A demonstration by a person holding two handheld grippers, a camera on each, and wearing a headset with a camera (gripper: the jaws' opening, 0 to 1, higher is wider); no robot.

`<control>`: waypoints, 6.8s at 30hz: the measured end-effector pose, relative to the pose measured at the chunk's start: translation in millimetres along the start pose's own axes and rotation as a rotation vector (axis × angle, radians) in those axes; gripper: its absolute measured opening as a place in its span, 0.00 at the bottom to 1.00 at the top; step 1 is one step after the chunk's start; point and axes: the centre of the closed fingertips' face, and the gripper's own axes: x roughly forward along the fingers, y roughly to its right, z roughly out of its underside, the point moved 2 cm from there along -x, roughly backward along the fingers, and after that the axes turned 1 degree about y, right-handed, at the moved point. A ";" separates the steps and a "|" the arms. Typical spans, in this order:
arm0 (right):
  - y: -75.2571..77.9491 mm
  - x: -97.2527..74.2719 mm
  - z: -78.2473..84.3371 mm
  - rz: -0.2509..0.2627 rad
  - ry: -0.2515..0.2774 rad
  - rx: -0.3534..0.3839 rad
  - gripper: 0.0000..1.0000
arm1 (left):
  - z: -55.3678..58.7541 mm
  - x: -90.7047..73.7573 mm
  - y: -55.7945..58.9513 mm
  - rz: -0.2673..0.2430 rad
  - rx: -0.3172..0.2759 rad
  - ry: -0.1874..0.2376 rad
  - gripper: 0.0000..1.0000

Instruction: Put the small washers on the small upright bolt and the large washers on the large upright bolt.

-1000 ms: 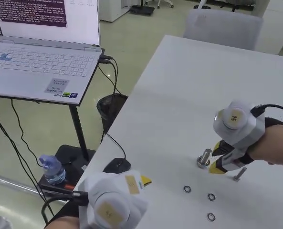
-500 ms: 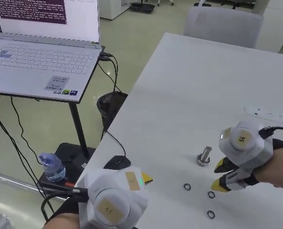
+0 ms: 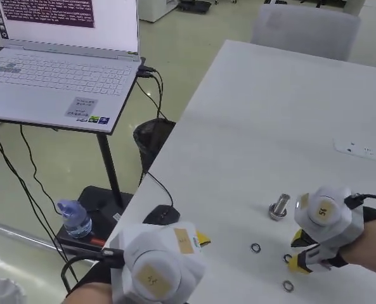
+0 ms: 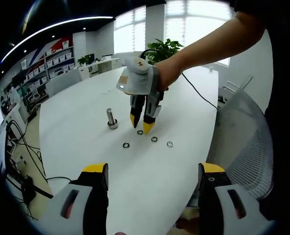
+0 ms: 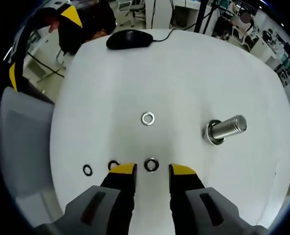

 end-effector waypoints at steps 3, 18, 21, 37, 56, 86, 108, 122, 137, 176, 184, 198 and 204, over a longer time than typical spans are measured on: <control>0.0 2.5 1.0 0.000 -0.010 -0.004 0.27 | 0.8 -0.2 -1.3 0.001 -0.001 -0.005 0.74; 1.3 1.0 0.5 0.011 -0.007 -0.014 0.22 | -1.9 2.5 -6.2 -0.005 -0.007 -0.012 0.70; 0.8 1.2 0.5 0.012 -0.005 -0.015 0.20 | -2.1 2.4 -6.3 -0.006 -0.004 -0.014 0.71; 0.8 3.5 0.8 0.026 -0.019 0.005 0.14 | -5.4 3.7 -0.8 -0.011 0.006 0.004 0.81; 0.5 -25.2 9.3 0.042 0.017 0.050 0.13 | -3.8 11.1 0.7 -0.026 -0.010 -0.008 0.82; 57.8 -94.9 43.0 0.149 0.044 0.184 0.13 | 7.0 27.0 -9.9 -0.049 -0.021 -0.046 0.80; 69.0 -78.5 36.6 0.135 0.002 0.159 0.13 | 5.2 26.3 -13.9 -0.031 -0.018 -0.041 0.77; 71.4 -62.7 41.5 0.116 -0.030 0.137 0.13 | 10.9 27.9 -5.6 -0.005 -0.022 -0.062 0.74; 74.4 -38.1 47.8 0.081 -0.072 0.133 0.13 | 15.4 25.9 -6.1 0.000 -0.037 -0.064 0.70; 72.7 -46.4 34.0 0.078 -0.040 0.123 0.28 | 9.3 17.4 -3.0 -0.007 -0.025 -0.061 0.69; 64.3 -63.6 8.1 0.079 0.009 0.079 0.30 | 3.0 12.6 -5.8 -0.019 -0.016 -0.048 0.72; 36.0 -65.4 -23.1 0.043 0.045 -0.012 0.29 | 2.4 6.0 -2.0 -0.016 -0.011 -0.048 0.71; 21.7 -57.9 -33.7 0.015 0.047 -0.067 0.29 | 1.2 5.0 -1.3 -0.016 -0.004 -0.041 0.72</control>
